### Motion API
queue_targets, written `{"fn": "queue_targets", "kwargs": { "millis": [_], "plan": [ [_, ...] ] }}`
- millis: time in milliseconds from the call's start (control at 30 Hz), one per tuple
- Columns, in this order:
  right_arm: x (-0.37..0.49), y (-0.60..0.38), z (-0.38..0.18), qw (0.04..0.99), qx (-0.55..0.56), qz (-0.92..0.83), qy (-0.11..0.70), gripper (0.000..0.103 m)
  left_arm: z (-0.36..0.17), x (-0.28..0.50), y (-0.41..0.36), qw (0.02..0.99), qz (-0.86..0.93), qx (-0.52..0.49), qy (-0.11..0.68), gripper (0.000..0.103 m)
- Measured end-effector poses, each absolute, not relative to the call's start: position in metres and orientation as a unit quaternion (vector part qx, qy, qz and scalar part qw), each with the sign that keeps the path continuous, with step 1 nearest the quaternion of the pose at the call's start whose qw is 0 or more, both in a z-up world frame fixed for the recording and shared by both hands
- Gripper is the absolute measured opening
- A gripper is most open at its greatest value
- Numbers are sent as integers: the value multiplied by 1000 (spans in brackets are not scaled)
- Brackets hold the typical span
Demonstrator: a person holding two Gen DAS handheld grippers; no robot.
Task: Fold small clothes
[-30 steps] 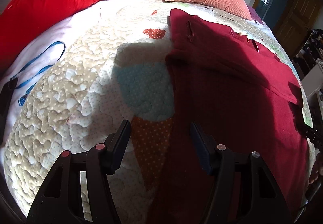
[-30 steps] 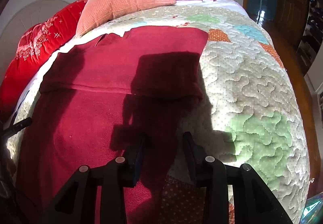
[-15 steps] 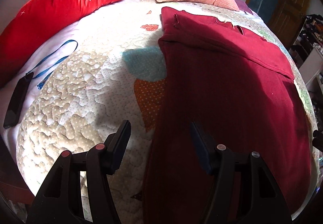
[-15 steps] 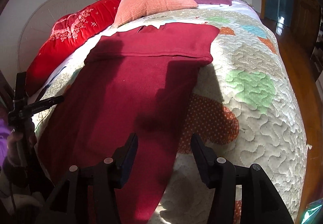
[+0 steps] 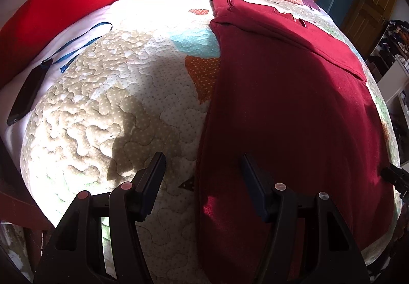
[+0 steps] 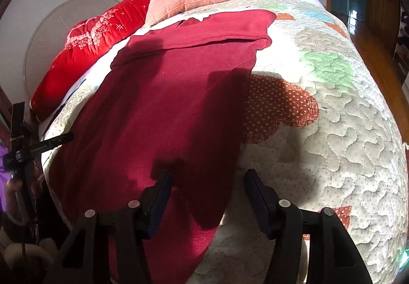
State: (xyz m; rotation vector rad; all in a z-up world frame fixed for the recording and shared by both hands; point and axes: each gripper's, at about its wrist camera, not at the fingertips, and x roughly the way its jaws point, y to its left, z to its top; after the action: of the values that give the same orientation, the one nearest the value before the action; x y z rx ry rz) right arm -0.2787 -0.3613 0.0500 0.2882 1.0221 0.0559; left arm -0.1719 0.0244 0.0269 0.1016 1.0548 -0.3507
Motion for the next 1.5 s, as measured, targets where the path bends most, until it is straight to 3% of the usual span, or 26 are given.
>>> {"fn": "queue_targets", "kwargs": {
  "millis": [33,100,433,533,567,600,1000,1067,1233,1267,1333,1400,1500],
  "plan": [
    [-279,-359,52,865,123,29,485,16,27,-173,25,848,-168,46,501,61],
    [-283,-362,55,870,121,28,477,10,26,-176,27,845,-171,40,504,61],
    [-301,-381,55,866,184,12,465,9,26,-195,48,833,-185,-2,522,61],
    [-316,-386,58,858,241,40,451,28,27,-201,56,827,-192,-16,529,61],
    [-321,-387,59,856,248,48,451,44,27,-204,58,825,-194,-18,530,61],
    [-327,-386,59,855,250,52,451,52,27,-207,60,825,-195,-19,531,61],
    [-358,-357,45,844,264,117,453,59,27,-224,64,812,-206,-32,545,63],
    [-353,-353,42,841,274,127,449,59,26,-225,62,809,-215,-39,546,74],
    [-345,-349,37,843,288,130,437,58,24,-227,50,802,-234,-33,548,75],
    [-345,-349,36,844,289,128,434,58,23,-226,48,804,-233,-27,547,75],
    [-347,-348,38,850,274,118,434,46,23,-227,45,806,-236,-18,542,75],
    [-349,-349,41,856,254,110,436,26,23,-228,43,805,-242,-11,541,75],
    [-352,-356,45,857,265,111,428,13,24,-228,43,803,-253,0,540,57]
  ]
}}
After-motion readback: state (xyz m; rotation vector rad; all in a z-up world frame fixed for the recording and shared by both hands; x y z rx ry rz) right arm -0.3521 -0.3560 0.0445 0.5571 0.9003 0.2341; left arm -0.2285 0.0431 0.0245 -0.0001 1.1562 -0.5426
